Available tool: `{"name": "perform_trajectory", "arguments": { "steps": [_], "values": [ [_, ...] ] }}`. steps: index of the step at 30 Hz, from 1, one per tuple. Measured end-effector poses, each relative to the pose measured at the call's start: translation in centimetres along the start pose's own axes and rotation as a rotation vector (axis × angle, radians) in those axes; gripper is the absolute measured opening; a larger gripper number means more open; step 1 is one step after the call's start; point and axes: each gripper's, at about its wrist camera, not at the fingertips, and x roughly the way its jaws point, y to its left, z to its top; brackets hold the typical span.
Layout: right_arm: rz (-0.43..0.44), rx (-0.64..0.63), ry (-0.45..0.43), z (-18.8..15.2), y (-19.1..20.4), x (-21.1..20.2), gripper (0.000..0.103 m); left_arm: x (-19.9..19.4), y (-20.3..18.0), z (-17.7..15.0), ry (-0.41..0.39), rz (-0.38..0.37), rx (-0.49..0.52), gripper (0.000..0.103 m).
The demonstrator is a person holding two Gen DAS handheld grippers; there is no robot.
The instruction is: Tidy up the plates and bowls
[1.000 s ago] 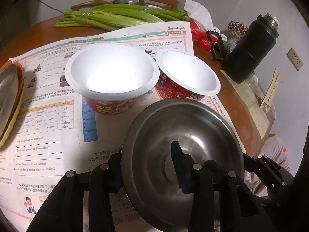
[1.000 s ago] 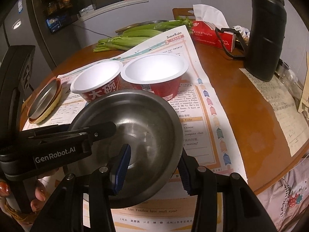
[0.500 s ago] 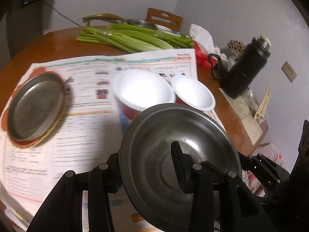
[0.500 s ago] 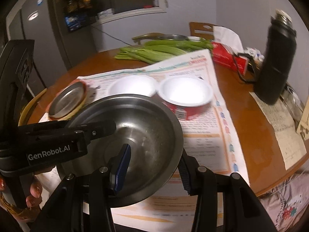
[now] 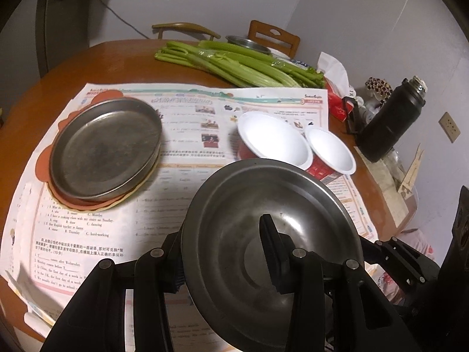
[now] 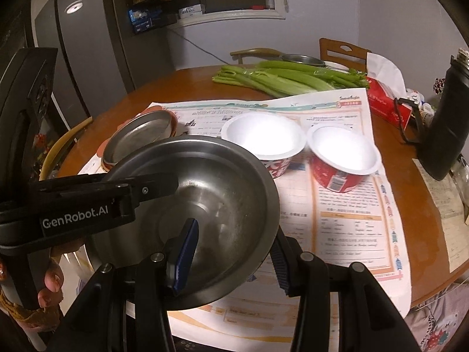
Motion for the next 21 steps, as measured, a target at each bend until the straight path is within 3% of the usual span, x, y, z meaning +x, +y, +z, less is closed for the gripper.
{"name": "perform_trajectory", "arguments": {
  "steps": [21],
  "values": [
    [-0.014,0.019,0.051,-0.3,0.2,2.9,0.048,3.5,1.6,-0.8,0.067,-0.004,-0.025,0.044]
  ]
}}
